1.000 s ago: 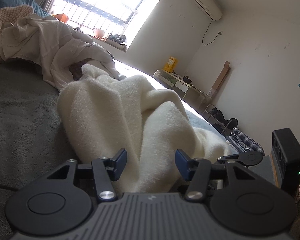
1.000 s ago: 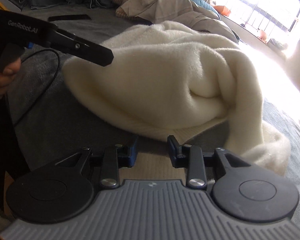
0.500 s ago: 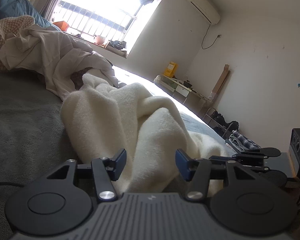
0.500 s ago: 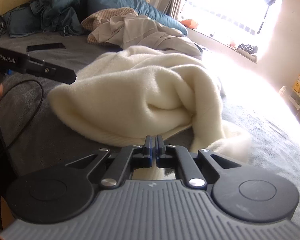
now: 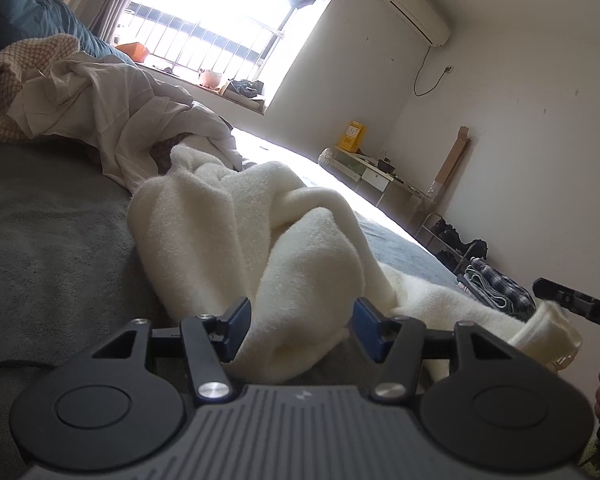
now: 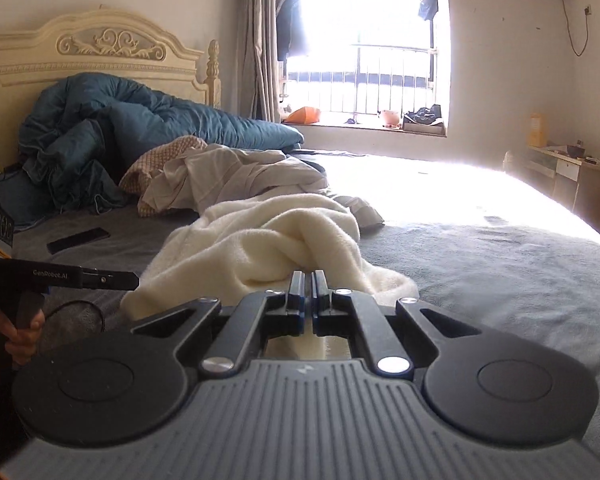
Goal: Fold clothes
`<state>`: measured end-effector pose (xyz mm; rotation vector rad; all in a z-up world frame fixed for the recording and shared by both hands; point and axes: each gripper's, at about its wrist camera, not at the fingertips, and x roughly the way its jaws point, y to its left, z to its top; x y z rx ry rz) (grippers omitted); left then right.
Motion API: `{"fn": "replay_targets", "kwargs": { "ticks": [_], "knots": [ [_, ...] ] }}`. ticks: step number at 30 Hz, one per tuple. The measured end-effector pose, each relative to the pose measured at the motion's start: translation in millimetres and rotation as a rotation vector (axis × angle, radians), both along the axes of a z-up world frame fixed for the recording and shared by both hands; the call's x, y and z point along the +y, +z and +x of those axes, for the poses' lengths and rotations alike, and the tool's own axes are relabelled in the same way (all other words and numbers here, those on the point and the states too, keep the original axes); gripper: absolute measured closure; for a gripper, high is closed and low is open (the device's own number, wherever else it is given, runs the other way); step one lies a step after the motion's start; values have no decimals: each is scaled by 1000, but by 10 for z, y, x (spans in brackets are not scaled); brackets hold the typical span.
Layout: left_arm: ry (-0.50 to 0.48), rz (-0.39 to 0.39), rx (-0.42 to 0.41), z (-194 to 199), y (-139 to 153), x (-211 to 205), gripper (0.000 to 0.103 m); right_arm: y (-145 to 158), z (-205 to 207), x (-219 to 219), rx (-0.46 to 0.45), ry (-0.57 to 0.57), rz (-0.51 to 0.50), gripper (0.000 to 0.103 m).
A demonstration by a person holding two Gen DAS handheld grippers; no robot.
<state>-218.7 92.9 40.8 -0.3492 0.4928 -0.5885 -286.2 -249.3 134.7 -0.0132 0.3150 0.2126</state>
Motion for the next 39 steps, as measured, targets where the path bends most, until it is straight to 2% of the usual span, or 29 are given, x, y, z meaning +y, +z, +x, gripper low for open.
{"fn": "replay_targets", "kwargs": {
  "ticks": [7, 12, 22, 32, 39],
  "knots": [
    [7, 3, -5, -68, 12, -20, 46, -23, -416, -396, -52, -157, 109, 101],
    [7, 8, -3, -81, 7, -45, 46, -133, -687, -750, -50, -290, 188, 101],
    [7, 15, 3, -68, -30, -84, 46, -364, -1139, -1263, -52, -556, 250, 101],
    [0, 17, 5, -35, -45, -102, 45, -818, -1729, -1809, 39, -874, 238, 102],
    [-6, 36, 0, -29, -26, -198, 44, -1156, -2219, -2128, 149, -1105, 206, 102]
  ]
}}
